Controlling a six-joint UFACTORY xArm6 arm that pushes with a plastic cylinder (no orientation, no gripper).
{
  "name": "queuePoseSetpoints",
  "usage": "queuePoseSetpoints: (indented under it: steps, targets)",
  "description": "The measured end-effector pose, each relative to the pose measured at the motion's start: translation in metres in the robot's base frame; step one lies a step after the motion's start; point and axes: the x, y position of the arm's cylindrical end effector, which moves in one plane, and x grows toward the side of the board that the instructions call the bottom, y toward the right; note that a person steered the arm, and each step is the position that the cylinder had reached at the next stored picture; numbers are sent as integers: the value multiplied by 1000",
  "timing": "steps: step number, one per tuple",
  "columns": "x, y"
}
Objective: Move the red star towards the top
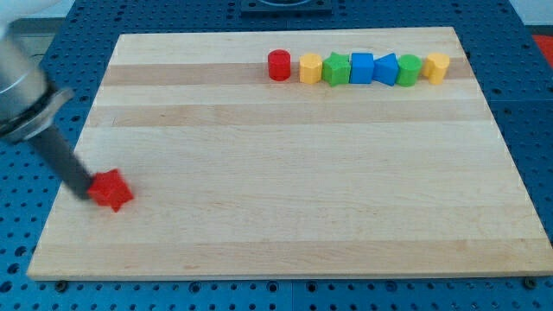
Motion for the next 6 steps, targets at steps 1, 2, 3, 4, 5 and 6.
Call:
queuePoseSetpoints:
  steps: [1,2,3,4,5,6]
  targets:
    - [-17,29]
    - [29,3]
    - [79,-2]
    - [77,33]
    - [20,57]
    - [-32,57]
